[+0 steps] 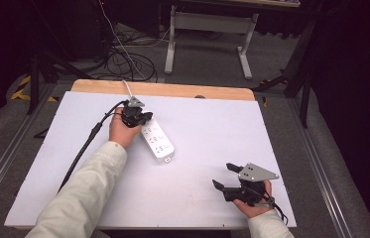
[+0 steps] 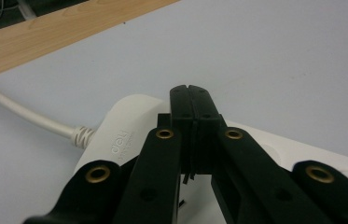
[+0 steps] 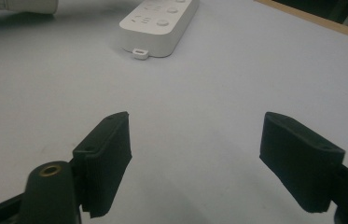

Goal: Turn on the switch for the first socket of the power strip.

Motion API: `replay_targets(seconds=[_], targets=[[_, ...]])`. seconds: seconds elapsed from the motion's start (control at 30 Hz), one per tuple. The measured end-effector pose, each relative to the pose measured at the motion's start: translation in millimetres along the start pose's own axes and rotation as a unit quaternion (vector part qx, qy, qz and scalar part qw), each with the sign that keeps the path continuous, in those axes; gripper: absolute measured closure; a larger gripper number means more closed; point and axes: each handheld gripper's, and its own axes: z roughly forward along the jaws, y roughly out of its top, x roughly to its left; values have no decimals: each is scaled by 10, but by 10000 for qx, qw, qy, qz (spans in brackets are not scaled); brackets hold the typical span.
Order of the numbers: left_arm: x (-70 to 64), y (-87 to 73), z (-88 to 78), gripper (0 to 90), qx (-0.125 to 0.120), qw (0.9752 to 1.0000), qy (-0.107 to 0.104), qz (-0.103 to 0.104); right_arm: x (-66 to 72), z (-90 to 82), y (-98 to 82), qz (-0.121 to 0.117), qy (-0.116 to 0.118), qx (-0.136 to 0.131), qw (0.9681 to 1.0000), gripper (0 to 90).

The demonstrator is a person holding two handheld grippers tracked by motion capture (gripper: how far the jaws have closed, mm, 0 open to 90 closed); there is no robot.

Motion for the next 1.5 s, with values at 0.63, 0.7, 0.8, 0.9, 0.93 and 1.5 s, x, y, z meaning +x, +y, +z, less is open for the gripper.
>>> replay_targets(seconds=[0.63,0.7,0.8,0.9,0.93,1.5], targets=[[-21,-15,12,900,-1,9999,106,33,4,-9,-1,-13,7,12,10000,252],[-24,-12,6,900,25,9997,228,102,6,-12,-2,-17,2,1,10000,252],[-14,-17,-14,900,89,9996,275,17,7,-11,-3,-14,5,4,10000,252],[-12,-28,-22,900,77,9996,263,28,10,-10,-2,-22,14,5,10000,252],[-14,-28,-23,900,77,9996,269,47,11,-9,-2,-19,12,10,10000,252],[-55,-20,26,900,42,9998,209,-42,18,5,-9,-19,29,64,10000,252]])
